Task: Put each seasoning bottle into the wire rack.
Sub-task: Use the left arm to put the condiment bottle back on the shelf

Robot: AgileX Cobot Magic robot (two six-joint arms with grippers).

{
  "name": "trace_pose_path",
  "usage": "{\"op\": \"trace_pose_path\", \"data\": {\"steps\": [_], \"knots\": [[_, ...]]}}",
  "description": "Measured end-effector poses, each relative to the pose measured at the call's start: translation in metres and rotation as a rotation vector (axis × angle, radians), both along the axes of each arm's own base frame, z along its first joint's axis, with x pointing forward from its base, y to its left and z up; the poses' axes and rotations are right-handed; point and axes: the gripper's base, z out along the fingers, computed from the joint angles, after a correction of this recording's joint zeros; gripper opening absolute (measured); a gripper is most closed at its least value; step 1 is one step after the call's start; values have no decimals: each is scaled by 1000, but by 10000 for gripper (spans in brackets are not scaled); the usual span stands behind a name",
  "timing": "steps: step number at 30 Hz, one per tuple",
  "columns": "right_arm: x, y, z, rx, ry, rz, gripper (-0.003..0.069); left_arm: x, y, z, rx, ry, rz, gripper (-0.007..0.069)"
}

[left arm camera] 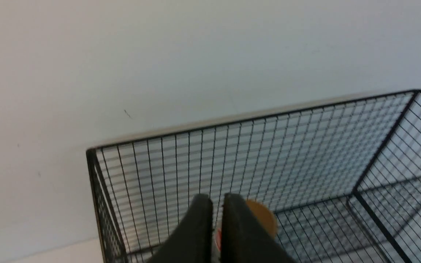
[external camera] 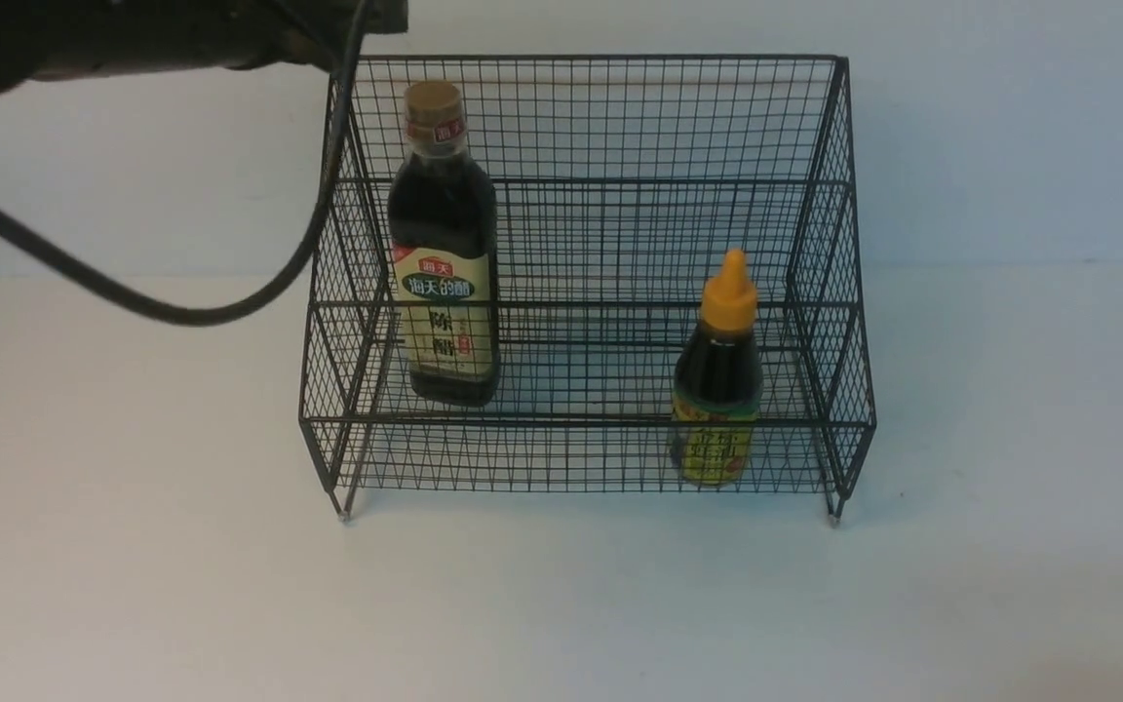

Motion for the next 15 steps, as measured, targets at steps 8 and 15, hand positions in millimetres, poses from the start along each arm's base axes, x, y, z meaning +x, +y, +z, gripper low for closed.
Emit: {"op": "trace_pose_path", "data": {"steps": [8, 15], "knots": [[0, 0, 0, 0, 0, 0, -13, -40, -2, -47, -6, -28, -20, -5], [0, 0, 0, 0, 0, 0, -13, -61, -19, -127, -75, -310, -19, -5]]}}
